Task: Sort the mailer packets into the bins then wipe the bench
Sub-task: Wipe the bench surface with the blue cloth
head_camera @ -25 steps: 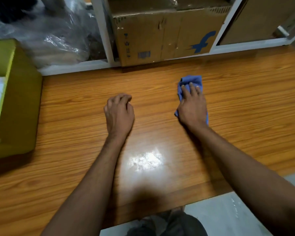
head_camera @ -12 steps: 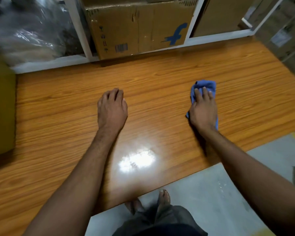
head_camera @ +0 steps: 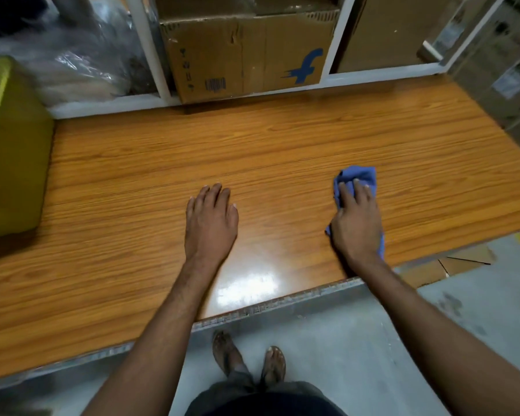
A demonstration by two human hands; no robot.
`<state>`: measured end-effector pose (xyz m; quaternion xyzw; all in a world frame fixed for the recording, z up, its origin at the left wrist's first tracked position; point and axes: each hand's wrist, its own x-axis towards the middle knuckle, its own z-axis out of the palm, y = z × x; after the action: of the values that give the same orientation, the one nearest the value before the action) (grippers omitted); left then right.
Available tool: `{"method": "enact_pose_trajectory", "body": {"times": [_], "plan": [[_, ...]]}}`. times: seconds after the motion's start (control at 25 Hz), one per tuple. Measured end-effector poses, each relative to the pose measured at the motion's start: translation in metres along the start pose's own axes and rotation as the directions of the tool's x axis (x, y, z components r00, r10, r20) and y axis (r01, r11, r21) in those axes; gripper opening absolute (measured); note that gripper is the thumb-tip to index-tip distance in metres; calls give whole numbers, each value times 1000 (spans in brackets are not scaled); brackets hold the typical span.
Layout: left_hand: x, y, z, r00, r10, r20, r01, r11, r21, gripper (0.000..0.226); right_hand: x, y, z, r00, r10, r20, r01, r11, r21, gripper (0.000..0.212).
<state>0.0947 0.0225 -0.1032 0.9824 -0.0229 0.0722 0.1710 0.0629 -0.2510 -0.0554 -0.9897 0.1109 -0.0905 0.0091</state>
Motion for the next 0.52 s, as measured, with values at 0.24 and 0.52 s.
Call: {"method": "enact_pose_trajectory", "body": {"times": [0.24,0.52], "plan": [[-21,5,-7,998,-8,69,6,999,35,52,-52,-18,10,927,-374,4,372,923,95,60],[-26,9,-12,995,-34,93,26,997,77,57,-53,-14,7,940,-230,252,262,959,-104,73]]}}
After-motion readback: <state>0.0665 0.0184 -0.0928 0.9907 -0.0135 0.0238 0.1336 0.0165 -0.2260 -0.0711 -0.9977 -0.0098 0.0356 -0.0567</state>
